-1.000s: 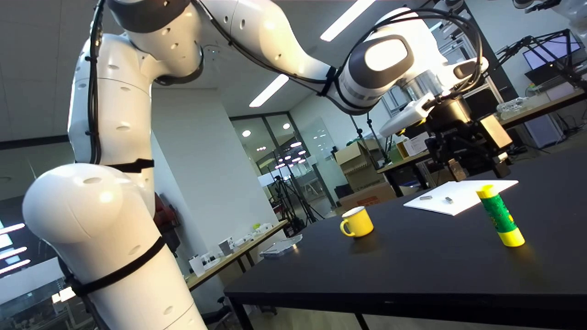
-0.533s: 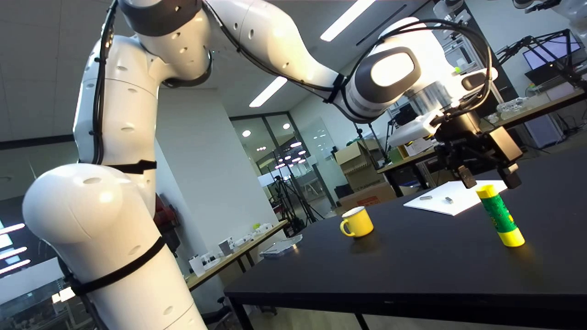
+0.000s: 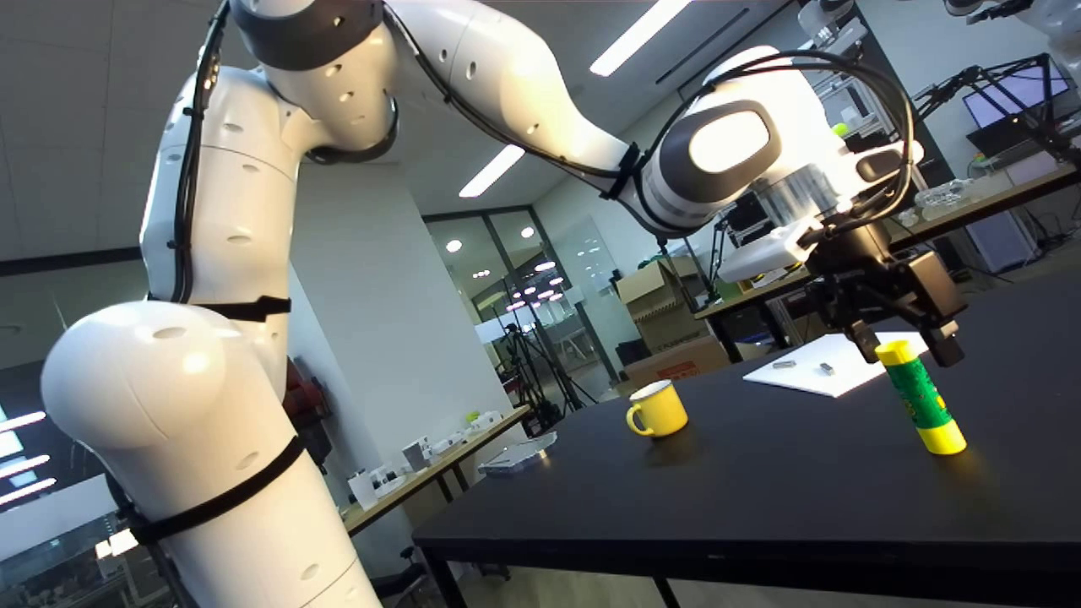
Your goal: Take the paper glue from the cup and place it on the table afterward return it to the cup
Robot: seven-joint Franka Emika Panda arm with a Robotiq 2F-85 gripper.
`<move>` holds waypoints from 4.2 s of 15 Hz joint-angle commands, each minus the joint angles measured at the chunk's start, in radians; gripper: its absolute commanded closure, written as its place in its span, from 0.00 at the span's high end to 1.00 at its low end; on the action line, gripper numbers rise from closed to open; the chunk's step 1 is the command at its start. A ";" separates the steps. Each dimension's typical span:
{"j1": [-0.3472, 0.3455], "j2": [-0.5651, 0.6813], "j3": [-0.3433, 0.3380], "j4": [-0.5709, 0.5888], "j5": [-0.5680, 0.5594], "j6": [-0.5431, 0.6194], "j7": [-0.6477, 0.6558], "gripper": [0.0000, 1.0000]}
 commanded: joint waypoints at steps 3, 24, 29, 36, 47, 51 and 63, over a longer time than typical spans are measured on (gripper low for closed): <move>-0.019 0.021 0.031 0.024 0.011 -0.010 0.019 0.45; 0.130 -0.305 0.146 -0.117 -0.023 0.028 -0.070 0.09; 0.230 -0.412 0.220 -0.187 0.005 0.063 -0.104 0.09; 0.309 -0.401 0.256 -0.163 -0.021 0.028 -0.079 0.34; 0.306 -0.338 0.252 -0.114 -0.037 0.021 -0.074 0.09; 0.329 -0.236 0.281 -0.041 -0.038 0.032 -0.066 0.09; 0.370 -0.059 0.372 0.085 -0.042 0.057 -0.074 0.09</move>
